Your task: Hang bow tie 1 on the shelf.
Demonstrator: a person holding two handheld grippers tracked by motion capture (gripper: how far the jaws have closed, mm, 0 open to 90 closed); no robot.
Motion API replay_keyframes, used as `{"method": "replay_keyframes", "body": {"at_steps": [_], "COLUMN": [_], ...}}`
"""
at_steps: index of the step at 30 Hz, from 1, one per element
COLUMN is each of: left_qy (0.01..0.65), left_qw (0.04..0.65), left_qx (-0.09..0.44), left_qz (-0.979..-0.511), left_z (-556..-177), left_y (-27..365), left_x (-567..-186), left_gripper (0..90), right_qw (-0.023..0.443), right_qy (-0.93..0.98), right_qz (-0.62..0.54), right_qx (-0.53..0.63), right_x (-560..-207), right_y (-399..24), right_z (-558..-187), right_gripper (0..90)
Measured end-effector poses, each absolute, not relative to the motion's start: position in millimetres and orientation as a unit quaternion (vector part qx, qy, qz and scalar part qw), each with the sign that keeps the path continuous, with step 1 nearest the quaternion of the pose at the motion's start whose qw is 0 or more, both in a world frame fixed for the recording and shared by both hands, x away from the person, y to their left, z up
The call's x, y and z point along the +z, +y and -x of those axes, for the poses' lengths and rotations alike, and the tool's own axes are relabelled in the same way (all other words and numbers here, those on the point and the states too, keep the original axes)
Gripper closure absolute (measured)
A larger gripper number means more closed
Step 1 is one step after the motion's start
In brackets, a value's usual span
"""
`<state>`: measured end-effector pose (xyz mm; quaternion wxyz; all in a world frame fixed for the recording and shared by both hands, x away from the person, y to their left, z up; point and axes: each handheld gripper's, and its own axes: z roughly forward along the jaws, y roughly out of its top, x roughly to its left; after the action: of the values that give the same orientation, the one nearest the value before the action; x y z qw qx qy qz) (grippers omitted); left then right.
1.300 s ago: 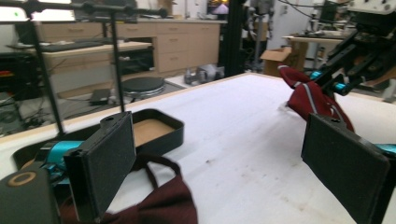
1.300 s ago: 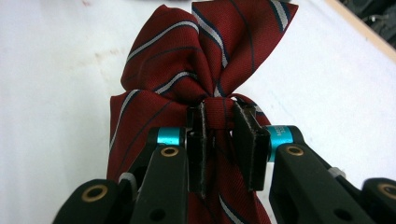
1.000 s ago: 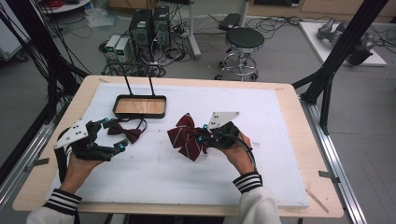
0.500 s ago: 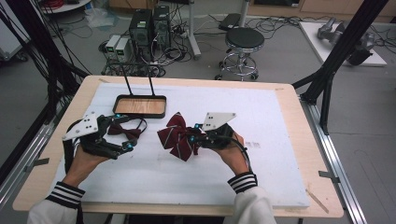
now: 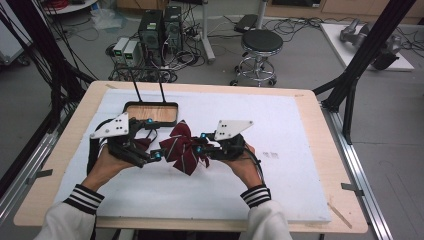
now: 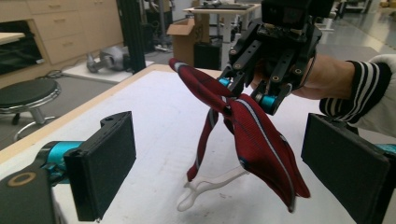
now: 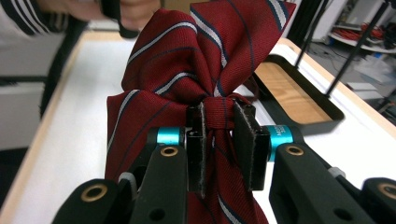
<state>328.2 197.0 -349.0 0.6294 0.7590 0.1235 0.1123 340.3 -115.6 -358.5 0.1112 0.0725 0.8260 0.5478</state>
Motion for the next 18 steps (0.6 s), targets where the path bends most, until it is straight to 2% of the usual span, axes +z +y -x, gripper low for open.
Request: {"method": "replay_keyframes", "body": {"at_steps": [12,18], "left_qy": [0.106,0.102], "left_qw": [0.626,0.62], "left_qx": [0.085,0.071], "left_qz": [-0.768,-0.775], "left_z": [-332,-334], "left_y": [175,167], "left_x": [-347,-349], "left_gripper": [10.5,14.3], "right_qw": [0.094,0.091], "right_qy": [0.813,0.813], "right_qz": [-0.066,-0.06], "right_qx": [0.571,0.572], "right_x": [-360,-360], "right_y": [-110,-109], "right_z": [-339,-338], "right_gripper": [75.5,75.4]}}
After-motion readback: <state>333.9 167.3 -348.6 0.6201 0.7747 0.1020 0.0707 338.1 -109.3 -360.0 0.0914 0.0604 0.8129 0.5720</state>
